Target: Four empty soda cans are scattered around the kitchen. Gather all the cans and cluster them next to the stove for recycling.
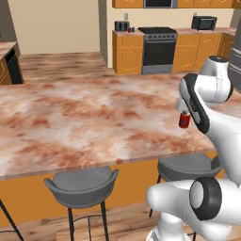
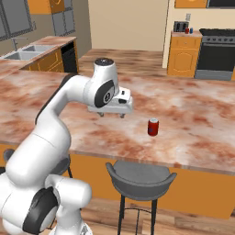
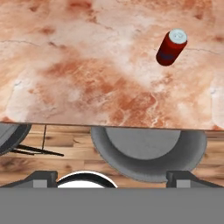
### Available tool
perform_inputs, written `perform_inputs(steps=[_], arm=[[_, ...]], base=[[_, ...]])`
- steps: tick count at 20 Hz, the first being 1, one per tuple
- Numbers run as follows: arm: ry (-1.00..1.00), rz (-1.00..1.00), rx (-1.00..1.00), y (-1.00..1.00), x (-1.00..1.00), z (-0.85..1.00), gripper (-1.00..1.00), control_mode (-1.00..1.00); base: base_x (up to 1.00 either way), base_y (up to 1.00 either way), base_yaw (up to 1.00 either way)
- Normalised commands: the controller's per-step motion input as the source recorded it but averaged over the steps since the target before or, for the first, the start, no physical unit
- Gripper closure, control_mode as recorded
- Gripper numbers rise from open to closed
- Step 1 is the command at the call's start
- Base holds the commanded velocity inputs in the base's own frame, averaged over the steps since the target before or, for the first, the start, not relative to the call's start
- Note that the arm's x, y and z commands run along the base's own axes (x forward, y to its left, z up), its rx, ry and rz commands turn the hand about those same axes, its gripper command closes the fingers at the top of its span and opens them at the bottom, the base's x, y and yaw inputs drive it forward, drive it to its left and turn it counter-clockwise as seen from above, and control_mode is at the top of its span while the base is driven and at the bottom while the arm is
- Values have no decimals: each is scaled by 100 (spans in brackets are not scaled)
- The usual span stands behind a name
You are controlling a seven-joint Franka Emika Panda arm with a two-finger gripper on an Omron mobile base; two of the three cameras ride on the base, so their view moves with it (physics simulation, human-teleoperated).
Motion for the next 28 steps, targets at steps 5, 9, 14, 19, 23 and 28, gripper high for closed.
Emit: perform_inputs(steps=[5,9,14,19,23,28], arm=[[0,0,-1,-42,12,-10,-100,-100],[0,0,0,-38,19,-16,-100,-100],[2,0,0,-29,18,-6,-100,-100],[5,0,0,-21,15,-6,-100,-100],[7,0,0,-3,19,-9,-100,-100],[9,0,0,0,23,-7,-100,-100]], base=[[0,0,0],[0,0,0],[0,0,0],[0,0,0],[0,0,0],[0,0,0]])
